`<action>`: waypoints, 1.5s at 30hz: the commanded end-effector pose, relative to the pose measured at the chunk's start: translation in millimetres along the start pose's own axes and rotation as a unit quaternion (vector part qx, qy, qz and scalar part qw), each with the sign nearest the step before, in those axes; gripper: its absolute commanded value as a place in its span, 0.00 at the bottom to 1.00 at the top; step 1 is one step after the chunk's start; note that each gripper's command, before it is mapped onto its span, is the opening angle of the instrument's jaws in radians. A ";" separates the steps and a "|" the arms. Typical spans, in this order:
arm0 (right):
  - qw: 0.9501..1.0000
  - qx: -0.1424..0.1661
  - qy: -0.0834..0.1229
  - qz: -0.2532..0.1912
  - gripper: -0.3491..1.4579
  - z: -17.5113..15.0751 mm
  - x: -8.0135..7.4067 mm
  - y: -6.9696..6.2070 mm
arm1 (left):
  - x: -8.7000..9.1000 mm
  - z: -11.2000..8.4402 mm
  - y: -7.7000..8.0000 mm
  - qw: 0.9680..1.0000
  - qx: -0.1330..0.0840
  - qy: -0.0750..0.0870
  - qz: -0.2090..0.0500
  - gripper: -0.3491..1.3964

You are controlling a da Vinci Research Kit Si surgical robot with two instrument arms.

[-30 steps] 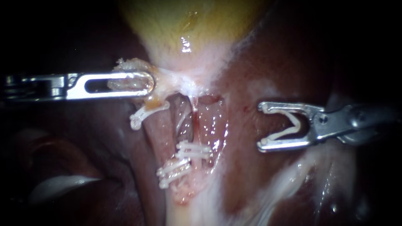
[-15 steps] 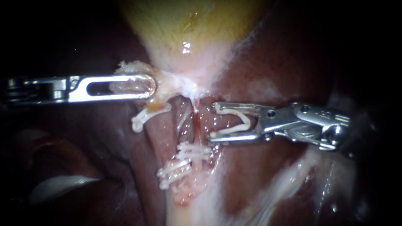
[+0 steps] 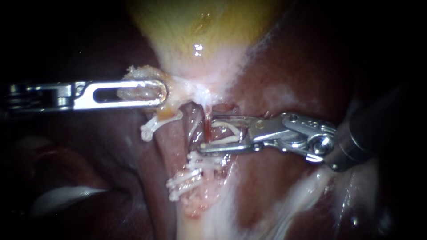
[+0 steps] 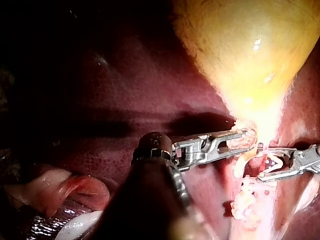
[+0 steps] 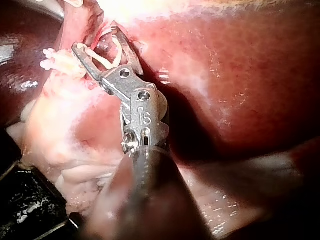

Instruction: Clipping third clip right tube

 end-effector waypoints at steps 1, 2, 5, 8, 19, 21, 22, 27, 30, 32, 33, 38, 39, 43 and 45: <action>1.000 0.001 -0.002 0.002 0.46 0.1 0.0 0.0 | 0.0 0.0 0.0 1.000 0.000 0.000 0.000 0.00; 1.000 0.001 0.000 0.002 0.46 0.3 0.1 0.0 | 0.0 0.0 0.0 1.000 0.000 0.000 0.000 0.00; 1.000 0.002 0.004 0.002 0.46 0.5 0.2 0.1 | 0.1 0.0 0.0 1.000 0.000 0.000 0.000 0.00; 1.000 0.004 0.010 0.005 0.46 0.5 0.2 0.2 | 0.1 0.0 0.0 1.000 0.000 0.000 0.000 0.00; 0.996 0.052 0.060 0.037 0.46 0.3 0.9 0.1 | 0.1 0.0 0.0 1.000 0.000 0.000 0.000 0.00; 0.995 0.061 0.069 0.042 0.46 0.2 1.2 -0.2 | 0.1 0.0 0.0 1.000 0.000 0.000 0.000 0.00; 0.994 0.064 0.073 0.042 0.46 0.2 1.3 -0.3 | 0.1 0.0 0.0 1.000 0.000 0.000 0.000 0.00; 0.992 0.076 0.093 0.046 0.46 -0.3 2.8 -1.1 | 0.1 0.0 0.1 1.000 0.000 0.000 0.000 0.00; 0.991 0.078 0.101 0.048 0.46 -0.6 3.5 -1.4 | 0.1 0.0 0.1 1.000 0.000 0.000 0.001 0.00; 0.990 0.079 0.104 0.049 0.46 -0.6 3.7 -1.5 | 0.1 0.0 0.1 1.000 0.000 0.000 0.001 0.00; 0.990 0.080 0.104 0.049 0.45 -0.7 3.8 -1.5 | 0.1 0.0 0.1 1.000 0.000 0.000 0.001 0.00; 0.990 0.080 0.104 0.049 0.43 -0.7 3.8 -1.6 | 0.2 0.0 0.2 1.000 0.001 0.001 0.001 0.00; 0.990 0.081 0.104 0.049 0.42 -0.8 3.8 -1.6 | 0.2 0.0 0.2 1.000 0.001 0.001 0.001 0.00; 0.990 0.082 0.103 0.052 0.37 -1.0 3.7 -1.6 | 0.2 0.0 0.2 1.000 0.001 0.001 0.001 0.00; 0.989 0.083 0.102 0.067 0.33 -1.2 3.7 -1.6 | 0.2 0.0 0.2 1.000 0.001 0.001 0.001 0.00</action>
